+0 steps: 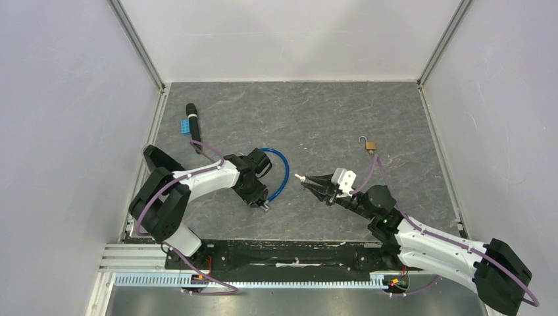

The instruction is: Unlock with the key

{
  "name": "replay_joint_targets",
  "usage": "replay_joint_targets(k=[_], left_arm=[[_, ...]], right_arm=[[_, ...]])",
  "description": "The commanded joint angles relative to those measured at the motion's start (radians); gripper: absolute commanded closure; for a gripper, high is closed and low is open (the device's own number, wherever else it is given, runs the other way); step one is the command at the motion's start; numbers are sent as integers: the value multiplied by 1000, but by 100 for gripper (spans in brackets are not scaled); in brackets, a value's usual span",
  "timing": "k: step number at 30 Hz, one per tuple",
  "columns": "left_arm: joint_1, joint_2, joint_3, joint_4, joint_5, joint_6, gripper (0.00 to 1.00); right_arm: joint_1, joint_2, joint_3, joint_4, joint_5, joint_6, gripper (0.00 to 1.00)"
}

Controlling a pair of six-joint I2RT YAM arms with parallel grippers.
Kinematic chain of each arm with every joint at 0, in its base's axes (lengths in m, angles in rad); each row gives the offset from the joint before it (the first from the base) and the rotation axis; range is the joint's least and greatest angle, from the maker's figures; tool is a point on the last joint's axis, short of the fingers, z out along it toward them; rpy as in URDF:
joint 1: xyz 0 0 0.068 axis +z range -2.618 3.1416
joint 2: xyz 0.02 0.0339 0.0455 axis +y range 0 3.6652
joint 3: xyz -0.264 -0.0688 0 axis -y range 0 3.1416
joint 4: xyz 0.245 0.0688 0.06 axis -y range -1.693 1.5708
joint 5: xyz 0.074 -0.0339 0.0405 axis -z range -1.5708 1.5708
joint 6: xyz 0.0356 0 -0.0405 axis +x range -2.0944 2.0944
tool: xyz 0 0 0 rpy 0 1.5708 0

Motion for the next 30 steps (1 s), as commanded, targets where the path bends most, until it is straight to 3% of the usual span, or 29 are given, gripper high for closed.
replay_joint_targets(k=[1, 7, 8, 18, 30], left_arm=[[-12, 19, -18, -6, -13, -75, 62], [-11, -41, 20, -15, -43, -87, 96], [-10, -57, 29, -15, -50, -89, 98], [22, -264, 13, 94, -81, -119, 98], [27, -320, 30, 146, -70, -96, 98]], right_arm=[[-1, -10, -5, 42, 13, -7, 100], [1, -1, 6, 15, -27, -27, 100], [0, 5, 11, 6, -37, -32, 100], [52, 63, 60, -74, -103, -53, 100], [137, 187, 102, -119, -10, -50, 100]])
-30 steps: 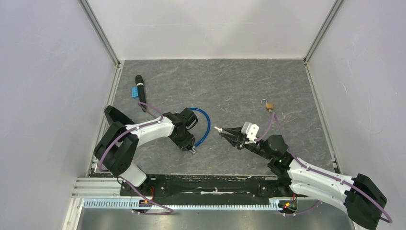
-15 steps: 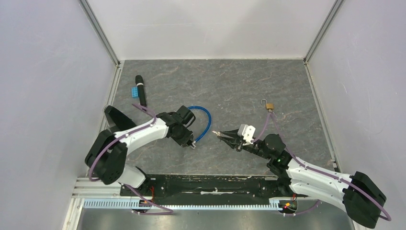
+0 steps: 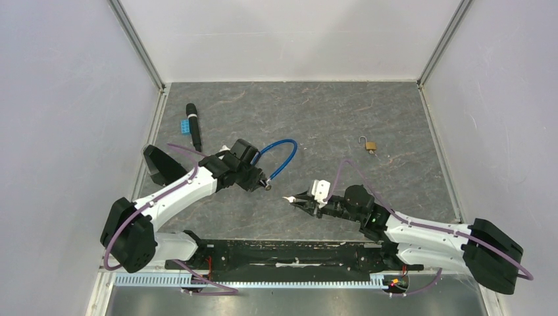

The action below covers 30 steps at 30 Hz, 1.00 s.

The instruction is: Unlock with the key

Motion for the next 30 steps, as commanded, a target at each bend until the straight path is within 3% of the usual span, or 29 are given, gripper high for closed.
replay_joint_targets(k=[1, 7, 16, 30], left_arm=[[2, -23, 17, 90, -4, -30, 98], [-5, 21, -56, 202, 66, -82, 98], [-33, 118, -42, 247, 76, -104, 98], [-72, 185, -8, 273, 89, -126, 98]], right_arm=[[11, 42, 62, 14, 43, 9, 100], [35, 96, 82, -20, 109, 32, 100], [43, 168, 133, -152, 252, 107, 100], [44, 242, 157, -172, 261, 173, 100]])
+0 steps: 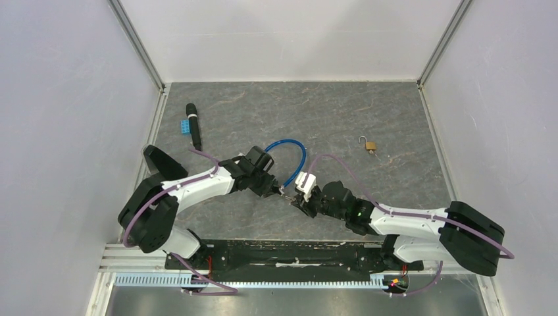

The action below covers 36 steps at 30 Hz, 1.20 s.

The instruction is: Unlock with the key

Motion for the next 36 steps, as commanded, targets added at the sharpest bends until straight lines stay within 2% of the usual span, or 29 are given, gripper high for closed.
replay_joint_targets(k=[1, 11, 18, 36], left_arm=[[-9, 7, 49, 66, -1, -55, 98], [-20, 14, 60, 65, 5, -57, 98], [-26, 23, 66, 66, 10, -60, 98], [-35, 32, 68, 66, 11, -67, 98]], right_arm=[[3, 28, 53, 19, 20, 37, 100], [3, 58, 61, 28, 27, 53, 100], [3, 51, 52, 41, 85, 57, 100], [4, 27, 25, 85, 87, 59, 100]])
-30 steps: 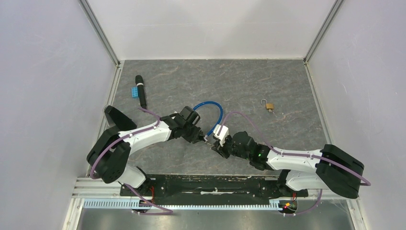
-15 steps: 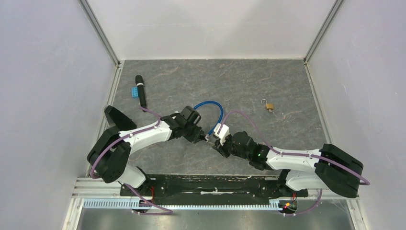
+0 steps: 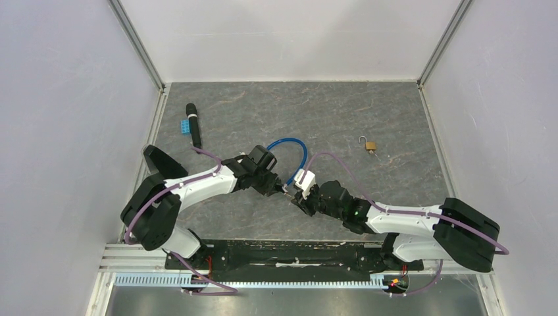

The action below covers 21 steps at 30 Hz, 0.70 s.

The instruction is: Unlock with the key

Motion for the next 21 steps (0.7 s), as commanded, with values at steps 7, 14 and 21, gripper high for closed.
replay_joint_targets(k=[7, 14, 21], left_arm=[[-17, 9, 45, 50, 12, -45, 98], [-20, 4, 45, 49, 12, -47, 98], [-21, 4, 46, 50, 13, -49, 98]], right_arm=[[4, -27, 2, 83, 37, 10, 100], [3, -27, -1, 78, 55, 10, 100], [4, -26, -4, 80, 68, 4, 100]])
